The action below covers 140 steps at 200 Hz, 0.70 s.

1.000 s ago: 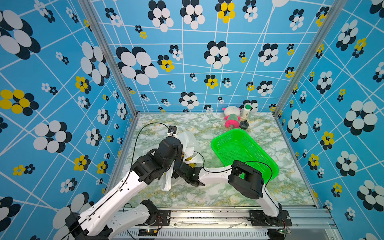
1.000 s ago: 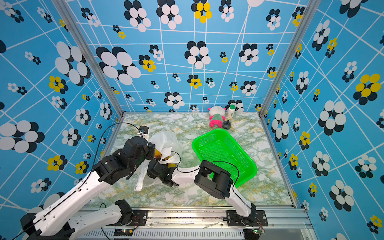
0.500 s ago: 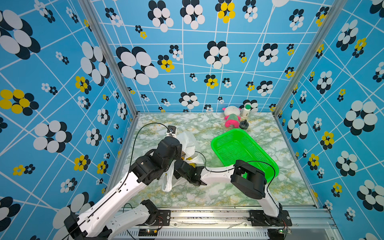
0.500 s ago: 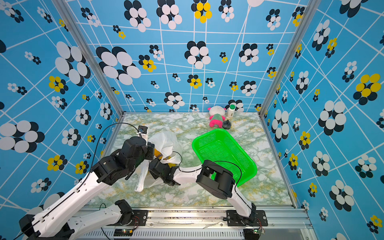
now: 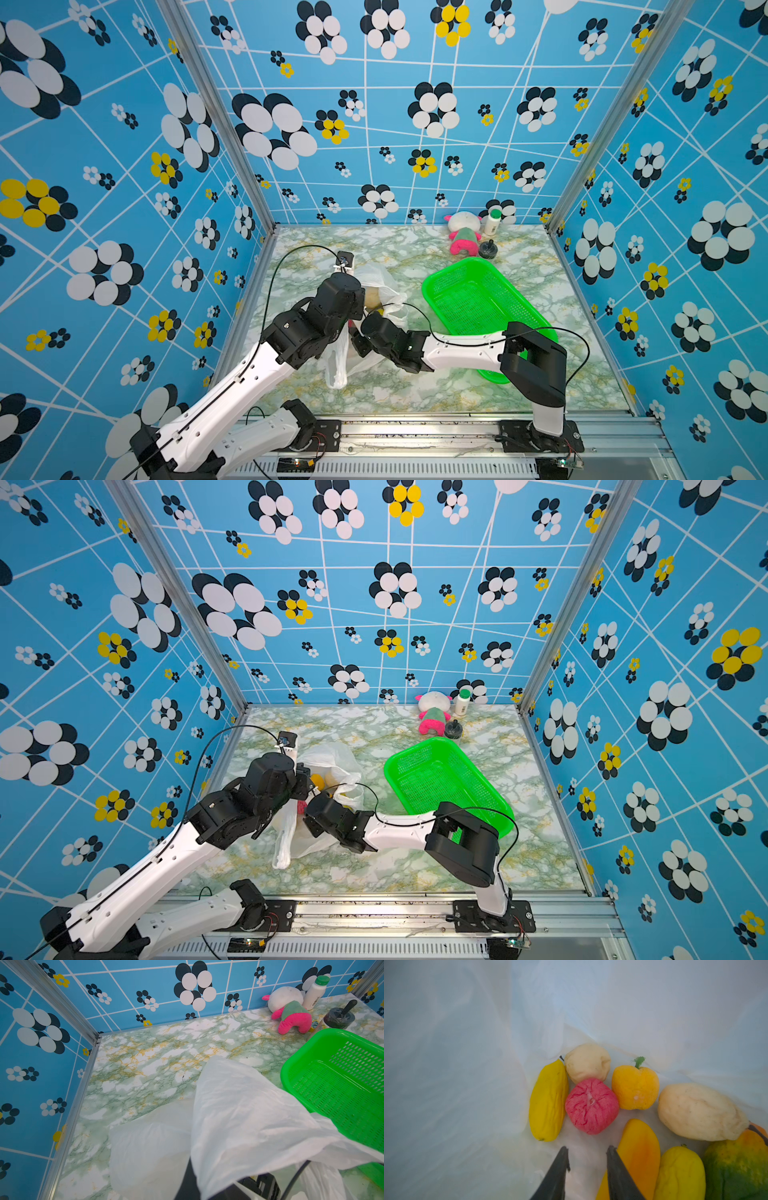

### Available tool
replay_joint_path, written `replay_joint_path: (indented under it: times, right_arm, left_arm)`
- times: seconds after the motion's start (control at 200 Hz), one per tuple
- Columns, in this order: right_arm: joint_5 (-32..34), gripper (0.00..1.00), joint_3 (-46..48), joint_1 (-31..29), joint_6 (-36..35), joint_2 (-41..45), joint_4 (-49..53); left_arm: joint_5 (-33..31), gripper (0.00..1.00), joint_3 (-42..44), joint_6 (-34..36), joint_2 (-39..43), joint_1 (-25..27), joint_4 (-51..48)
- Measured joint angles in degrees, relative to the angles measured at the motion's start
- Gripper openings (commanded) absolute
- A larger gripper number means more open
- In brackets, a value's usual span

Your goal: Untie the knot of the plastic bag and take out the fruit

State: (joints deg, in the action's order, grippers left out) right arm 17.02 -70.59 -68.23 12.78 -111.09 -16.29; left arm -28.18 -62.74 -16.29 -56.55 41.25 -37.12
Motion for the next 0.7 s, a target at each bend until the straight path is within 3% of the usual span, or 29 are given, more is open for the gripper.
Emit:
replay_joint_path:
  times: [0.12,0.46,0.605,0.7]
  right_arm:
    - [1.2,0.56,-0.5,0.0,0.4,-0.3,1.5]
    - [5.4,0.56,-2.8,0.0,7.3,-4.6,11.6]
    - [6.7,0.67,-7.1,0.0,9.7,-7.1,15.1]
    - [7.0,0.69,-9.7,0.0,10.5,-9.0,16.7]
  left_arm:
    - [0.0,0.0,0.0,0.0,0.0,0.0,0.0]
    - [0.4,0.0,0.0,0.0,0.0,-0.1,0.2]
    - [0.4,0.0,0.0,0.0,0.0,-0.4,0.3]
    - [0.6,0.0,0.0,0.0,0.0,-0.4,0.3]
